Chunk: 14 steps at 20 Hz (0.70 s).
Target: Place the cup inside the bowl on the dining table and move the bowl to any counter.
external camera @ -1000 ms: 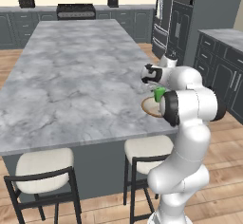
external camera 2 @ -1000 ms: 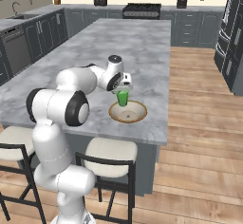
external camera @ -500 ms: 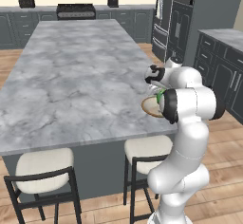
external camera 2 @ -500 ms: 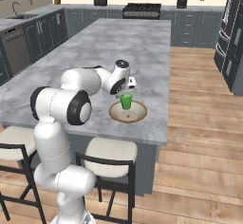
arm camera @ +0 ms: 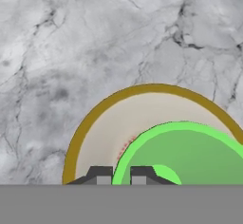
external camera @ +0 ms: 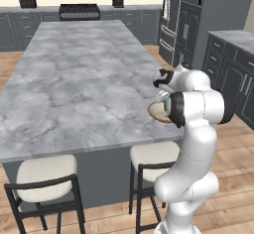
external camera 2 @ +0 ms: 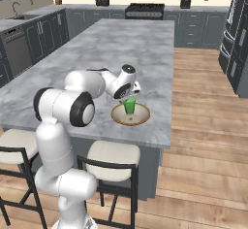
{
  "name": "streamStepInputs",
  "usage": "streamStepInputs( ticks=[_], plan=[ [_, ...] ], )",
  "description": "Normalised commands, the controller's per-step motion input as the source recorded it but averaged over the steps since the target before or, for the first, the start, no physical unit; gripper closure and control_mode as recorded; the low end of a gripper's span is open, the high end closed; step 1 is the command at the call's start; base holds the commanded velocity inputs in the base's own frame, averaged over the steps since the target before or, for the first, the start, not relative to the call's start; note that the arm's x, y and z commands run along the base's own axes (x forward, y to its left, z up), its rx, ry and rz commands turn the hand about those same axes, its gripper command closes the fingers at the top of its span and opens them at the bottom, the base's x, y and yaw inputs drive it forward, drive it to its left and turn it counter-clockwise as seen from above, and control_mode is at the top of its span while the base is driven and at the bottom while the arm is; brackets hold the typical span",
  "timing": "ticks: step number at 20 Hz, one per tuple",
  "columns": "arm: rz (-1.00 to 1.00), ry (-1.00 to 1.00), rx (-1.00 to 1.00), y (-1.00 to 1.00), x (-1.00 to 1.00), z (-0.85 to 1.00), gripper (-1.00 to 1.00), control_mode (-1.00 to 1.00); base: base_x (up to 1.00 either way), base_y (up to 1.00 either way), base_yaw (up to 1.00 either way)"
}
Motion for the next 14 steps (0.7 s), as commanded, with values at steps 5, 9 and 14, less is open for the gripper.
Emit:
streamStepInputs(
  ticks=[5,9,14],
  plan=[
    [0.09,0.00,0.00,0.00,0.00,-0.13,1.00,-1.00,0.00,0.00,0.00],
    [0.08,0.00,0.00,-0.02,0.00,-0.13,1.00,-1.00,0.00,0.00,0.00],
    [0.07,0.00,0.00,0.00,-0.13,-0.09,1.00,-1.00,0.00,0.00,0.00]
  ],
)
